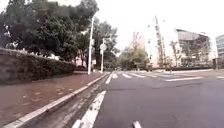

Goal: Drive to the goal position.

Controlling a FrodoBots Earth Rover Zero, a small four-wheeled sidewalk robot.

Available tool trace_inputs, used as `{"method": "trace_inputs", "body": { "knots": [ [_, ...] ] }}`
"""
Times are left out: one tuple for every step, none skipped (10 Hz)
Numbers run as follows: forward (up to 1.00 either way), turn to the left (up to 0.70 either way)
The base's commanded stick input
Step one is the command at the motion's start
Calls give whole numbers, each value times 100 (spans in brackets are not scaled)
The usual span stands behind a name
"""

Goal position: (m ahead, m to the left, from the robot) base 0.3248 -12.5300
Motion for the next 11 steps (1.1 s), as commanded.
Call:
{"method": "trace_inputs", "body": {
  "knots": [
    [70,0],
    [70,-8],
    [70,-14],
    [70,-14],
    [70,-14],
    [70,-14],
    [70,-14],
    [70,-14],
    [70,-14],
    [70,-14],
    [70,-14]
  ]
}}
